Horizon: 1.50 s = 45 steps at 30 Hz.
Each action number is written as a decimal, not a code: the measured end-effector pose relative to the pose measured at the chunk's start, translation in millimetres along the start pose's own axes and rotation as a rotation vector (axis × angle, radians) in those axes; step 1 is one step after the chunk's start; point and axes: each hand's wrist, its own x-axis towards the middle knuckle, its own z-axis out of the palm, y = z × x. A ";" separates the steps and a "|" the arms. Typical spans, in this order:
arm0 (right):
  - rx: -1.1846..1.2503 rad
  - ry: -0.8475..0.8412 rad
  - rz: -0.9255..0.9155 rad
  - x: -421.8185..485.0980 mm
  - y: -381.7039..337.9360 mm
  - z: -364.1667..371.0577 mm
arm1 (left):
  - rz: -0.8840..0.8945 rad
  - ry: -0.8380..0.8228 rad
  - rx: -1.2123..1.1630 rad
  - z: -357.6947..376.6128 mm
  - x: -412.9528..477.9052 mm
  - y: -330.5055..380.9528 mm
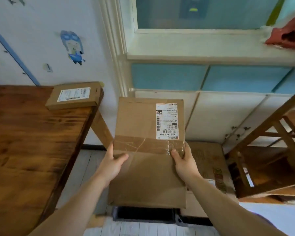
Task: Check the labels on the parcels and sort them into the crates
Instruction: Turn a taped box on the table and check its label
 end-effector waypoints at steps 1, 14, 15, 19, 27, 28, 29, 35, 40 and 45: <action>0.000 -0.001 0.008 3.7 7.6 4.8 | 0.002 0.011 0.010 3.4 5.3 -7.3; -0.069 0.017 -0.032 90.4 192.1 100.5 | 0.069 0.010 0.046 69.5 120.1 -197.1; -0.072 0.018 -0.030 95.2 203.4 106.0 | 0.063 0.020 0.054 73.8 127.7 -209.1; -0.097 0.019 -0.026 114.9 246.1 125.7 | 0.057 0.020 0.034 92.7 157.0 -248.2; -0.181 0.024 -0.050 145.4 303.6 157.6 | 0.113 0.040 0.186 114.8 190.8 -306.1; -0.200 0.030 -0.050 147.2 306.7 160.1 | 0.125 0.054 0.245 118.1 191.6 -308.8; -0.215 0.031 -0.053 149.6 313.2 163.4 | 0.138 0.065 0.307 122.9 193.1 -315.3; -0.365 -0.010 -0.026 154.7 337.6 174.5 | 0.144 0.068 0.495 139.9 203.5 -343.5; -0.455 -0.058 0.026 165.1 353.0 181.0 | 0.117 0.000 0.536 147.6 214.8 -362.5; -0.487 -0.097 0.106 176.4 364.2 187.5 | 0.086 -0.035 0.570 153.4 225.7 -375.9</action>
